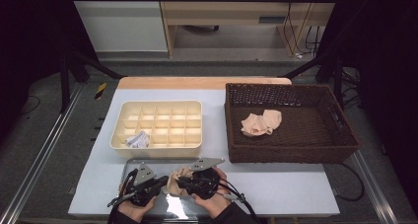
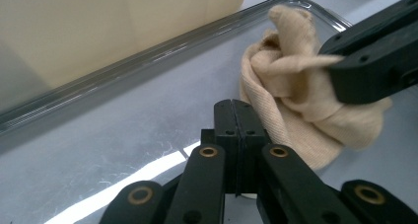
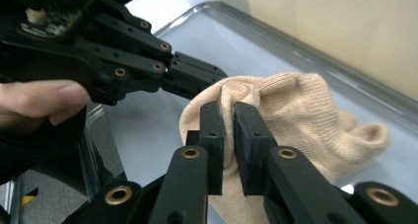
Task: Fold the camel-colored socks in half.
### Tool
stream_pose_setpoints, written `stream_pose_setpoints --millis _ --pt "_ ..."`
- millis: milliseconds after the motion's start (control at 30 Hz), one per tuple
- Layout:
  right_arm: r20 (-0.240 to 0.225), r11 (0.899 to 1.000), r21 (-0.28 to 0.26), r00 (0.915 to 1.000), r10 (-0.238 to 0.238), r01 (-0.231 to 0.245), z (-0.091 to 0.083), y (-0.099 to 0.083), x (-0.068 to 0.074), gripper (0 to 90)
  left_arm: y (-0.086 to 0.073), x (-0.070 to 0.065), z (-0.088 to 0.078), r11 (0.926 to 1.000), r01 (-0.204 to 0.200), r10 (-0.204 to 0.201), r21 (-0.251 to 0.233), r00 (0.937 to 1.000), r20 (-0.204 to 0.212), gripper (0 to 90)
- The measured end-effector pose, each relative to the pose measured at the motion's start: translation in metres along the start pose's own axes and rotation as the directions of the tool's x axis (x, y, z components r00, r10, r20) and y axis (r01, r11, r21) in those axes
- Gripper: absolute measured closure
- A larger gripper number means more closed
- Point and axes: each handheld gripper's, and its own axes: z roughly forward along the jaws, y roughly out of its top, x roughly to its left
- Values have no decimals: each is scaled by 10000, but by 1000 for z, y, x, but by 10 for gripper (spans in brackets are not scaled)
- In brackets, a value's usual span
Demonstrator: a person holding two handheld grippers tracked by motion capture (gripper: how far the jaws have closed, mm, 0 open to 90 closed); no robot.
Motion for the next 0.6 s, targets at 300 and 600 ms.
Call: stream_pose_setpoints --millis 300,600 --pt "-342 9995 -299 9994 22 -32 0 2 2 665 1 7 -7 9989 351 -349 -324 9994 68 893" --pt "-39 9994 -317 9999 -144 143 -18 -1 -6 847 2 11 -12 9970 464 -465 -627 9989 -5 893"
